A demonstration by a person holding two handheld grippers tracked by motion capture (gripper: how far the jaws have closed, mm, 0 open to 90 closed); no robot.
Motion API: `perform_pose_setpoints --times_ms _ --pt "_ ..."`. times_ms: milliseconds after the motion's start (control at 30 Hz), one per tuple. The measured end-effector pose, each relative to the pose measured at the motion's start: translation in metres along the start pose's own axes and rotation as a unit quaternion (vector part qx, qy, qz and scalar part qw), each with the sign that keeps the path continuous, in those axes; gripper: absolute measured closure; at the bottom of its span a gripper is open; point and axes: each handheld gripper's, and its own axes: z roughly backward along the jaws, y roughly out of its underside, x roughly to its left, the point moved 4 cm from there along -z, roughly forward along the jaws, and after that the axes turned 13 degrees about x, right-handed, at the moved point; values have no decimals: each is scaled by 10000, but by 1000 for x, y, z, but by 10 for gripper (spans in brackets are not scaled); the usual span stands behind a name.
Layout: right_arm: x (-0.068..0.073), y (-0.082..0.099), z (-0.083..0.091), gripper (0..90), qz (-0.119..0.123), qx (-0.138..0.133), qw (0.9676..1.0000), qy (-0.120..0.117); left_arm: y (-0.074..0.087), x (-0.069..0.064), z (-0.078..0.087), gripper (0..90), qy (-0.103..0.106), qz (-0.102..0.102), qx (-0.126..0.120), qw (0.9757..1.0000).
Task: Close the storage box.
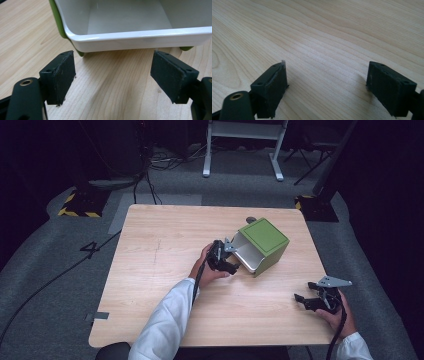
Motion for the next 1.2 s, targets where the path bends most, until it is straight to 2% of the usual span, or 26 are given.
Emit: perform_pose_setpoints --times_ms 267,333,533,700,933,1000,1200 --pt "0 0 0 169 1 0 10000 1 5 5 10 197 -70 -212 87 9997" --pt "0 0 0 169 1 -1 10000 0 8 6 14 190 -196 -286 113 9993" --pt "0 0 0 169 0 0 10000 0 16 11 22 188 -235 -313 166 9991" --pt "0 0 0 169 0 0 10000 0 26 16 30 184 -344 -327 272 9985" --pt "0 0 0 169 1 0 10000 1 40 24 41 185 -628 -358 372 9967" --pt "0 0 0 169 0 0 10000 1 44 26 46 185 -639 -311 383 9967" --pt "0 0 0 169 0 0 10000 0 54 28 57 185 -715 -370 501 9955"
